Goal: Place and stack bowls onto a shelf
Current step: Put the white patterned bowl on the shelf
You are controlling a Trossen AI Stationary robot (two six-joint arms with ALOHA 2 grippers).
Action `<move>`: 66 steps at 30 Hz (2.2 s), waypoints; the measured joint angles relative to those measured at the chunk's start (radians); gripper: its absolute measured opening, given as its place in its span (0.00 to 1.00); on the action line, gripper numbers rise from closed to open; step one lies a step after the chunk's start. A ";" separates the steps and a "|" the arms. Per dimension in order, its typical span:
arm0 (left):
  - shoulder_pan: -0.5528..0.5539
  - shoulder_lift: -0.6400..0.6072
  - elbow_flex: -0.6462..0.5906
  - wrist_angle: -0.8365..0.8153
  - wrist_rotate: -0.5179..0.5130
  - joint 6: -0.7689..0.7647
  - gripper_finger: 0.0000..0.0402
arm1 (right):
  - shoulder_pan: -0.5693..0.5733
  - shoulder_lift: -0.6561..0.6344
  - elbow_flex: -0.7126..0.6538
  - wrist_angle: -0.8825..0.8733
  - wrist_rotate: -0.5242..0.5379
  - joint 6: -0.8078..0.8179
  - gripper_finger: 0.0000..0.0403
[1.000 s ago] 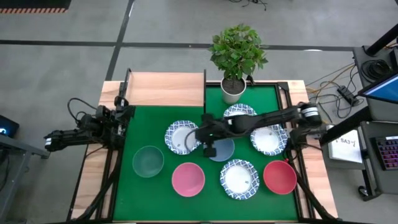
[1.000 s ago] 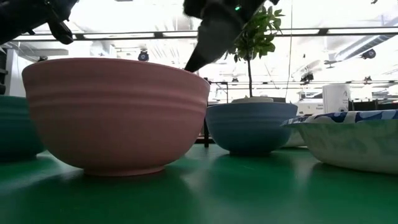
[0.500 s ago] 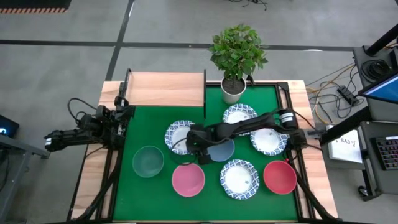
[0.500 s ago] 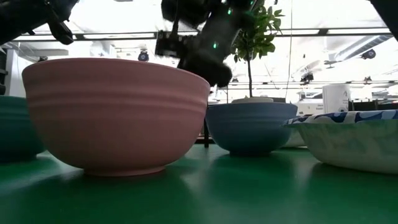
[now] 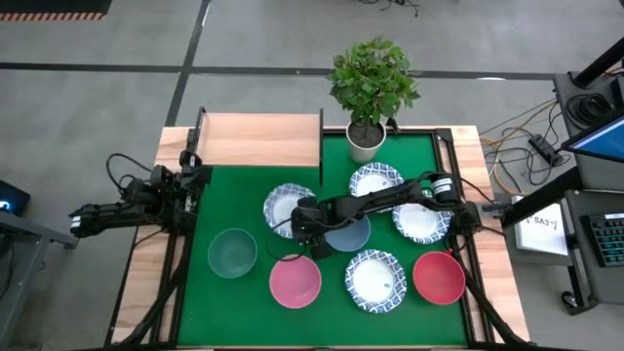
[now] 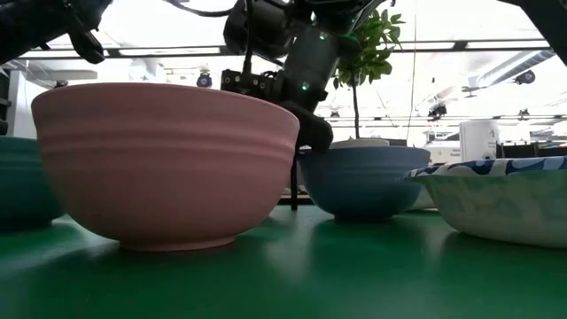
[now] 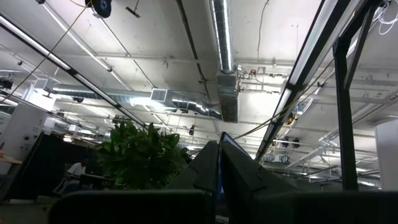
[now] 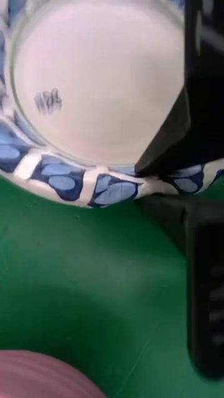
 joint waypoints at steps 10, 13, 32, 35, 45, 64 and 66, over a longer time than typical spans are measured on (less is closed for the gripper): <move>0.000 0.000 0.000 0.000 0.000 0.000 0.00 | 0.009 -0.100 0.000 0.001 0.001 -0.027 0.03; 0.000 0.000 0.000 0.001 0.000 0.007 0.00 | 0.018 -0.167 0.000 0.014 0.004 -0.030 0.03; 0.000 0.000 0.000 0.008 -0.001 0.009 0.00 | -0.049 -0.354 0.000 0.356 0.268 -0.279 0.03; 0.000 0.000 0.000 0.011 -0.001 0.008 0.00 | -0.088 -0.315 0.000 0.382 0.266 -0.301 0.03; 0.000 0.000 0.000 0.013 -0.001 0.008 0.00 | -0.177 -0.199 -0.001 0.397 0.285 -0.284 0.03; 0.000 0.000 0.000 0.013 -0.001 0.018 0.00 | -0.164 -0.191 -0.001 0.391 0.459 -0.218 0.39; 0.000 0.000 0.000 0.012 -0.001 0.018 0.00 | -0.145 -0.208 -0.001 0.368 0.460 -0.205 0.40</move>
